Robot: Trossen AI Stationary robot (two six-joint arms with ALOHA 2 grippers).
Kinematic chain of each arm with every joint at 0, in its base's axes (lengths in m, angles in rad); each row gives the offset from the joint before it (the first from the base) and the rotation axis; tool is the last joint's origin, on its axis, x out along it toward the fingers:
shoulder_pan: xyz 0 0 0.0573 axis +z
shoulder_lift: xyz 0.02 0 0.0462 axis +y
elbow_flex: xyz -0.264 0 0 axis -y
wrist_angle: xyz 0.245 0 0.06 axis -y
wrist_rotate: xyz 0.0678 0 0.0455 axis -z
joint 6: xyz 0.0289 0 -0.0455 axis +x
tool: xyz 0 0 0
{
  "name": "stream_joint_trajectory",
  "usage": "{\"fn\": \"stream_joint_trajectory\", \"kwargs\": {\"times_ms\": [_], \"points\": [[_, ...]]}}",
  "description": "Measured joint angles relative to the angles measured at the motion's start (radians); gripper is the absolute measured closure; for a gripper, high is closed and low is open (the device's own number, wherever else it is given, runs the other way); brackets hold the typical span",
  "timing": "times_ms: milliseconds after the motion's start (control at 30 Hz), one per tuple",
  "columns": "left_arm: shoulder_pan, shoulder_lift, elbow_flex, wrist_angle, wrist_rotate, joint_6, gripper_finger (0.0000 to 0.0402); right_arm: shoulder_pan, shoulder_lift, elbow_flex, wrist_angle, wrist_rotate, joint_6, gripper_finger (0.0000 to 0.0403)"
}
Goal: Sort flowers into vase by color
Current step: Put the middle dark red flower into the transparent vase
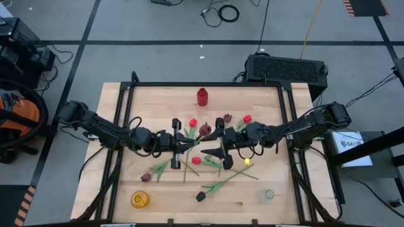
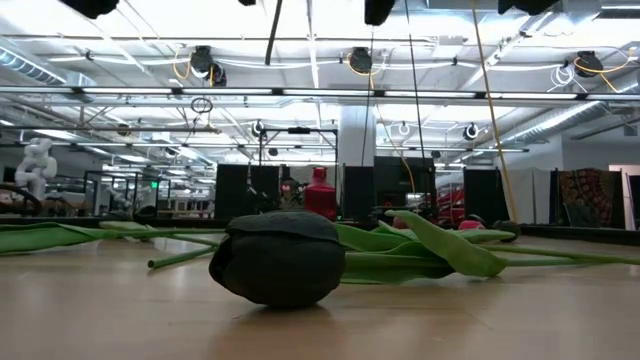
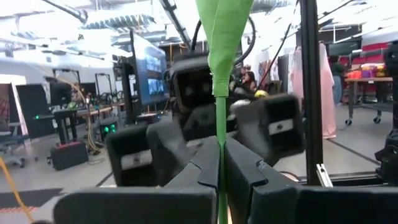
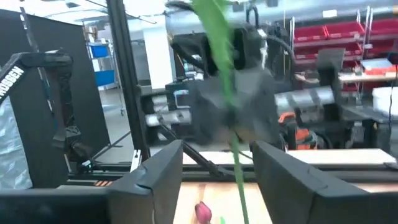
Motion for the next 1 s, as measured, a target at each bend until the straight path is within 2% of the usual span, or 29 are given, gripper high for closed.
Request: {"fn": "stream_joint_trajectory", "kwargs": {"times_ms": [167, 400, 533, 800, 1000], "points": [[0.001, 0.019, 0.0, 0.011, 0.003, -0.023, 0.039, 0.03, 0.0, 0.024, -0.017, 0.006, -0.035, 0.0201], [0.003, 0.053, 0.002, 0.078, 0.061, -0.025, 0.039, 0.061, 0.0, 0.043, -0.023, 0.09, -0.085, 0.0204], [0.003, 0.054, 0.002, 0.076, 0.068, -0.02, 0.039, 0.067, 0.0, 0.043, -0.021, 0.102, -0.099, 0.0204], [-0.031, -0.003, 0.0, -0.044, 0.073, 0.032, 0.039, 0.066, -0.048, 0.05, -0.092, 0.116, -0.067, 0.0204], [-0.025, -0.011, 0.001, -0.051, 0.066, 0.028, 0.039, 0.066, -0.067, 0.049, -0.111, 0.115, -0.07, 0.0204]]}}
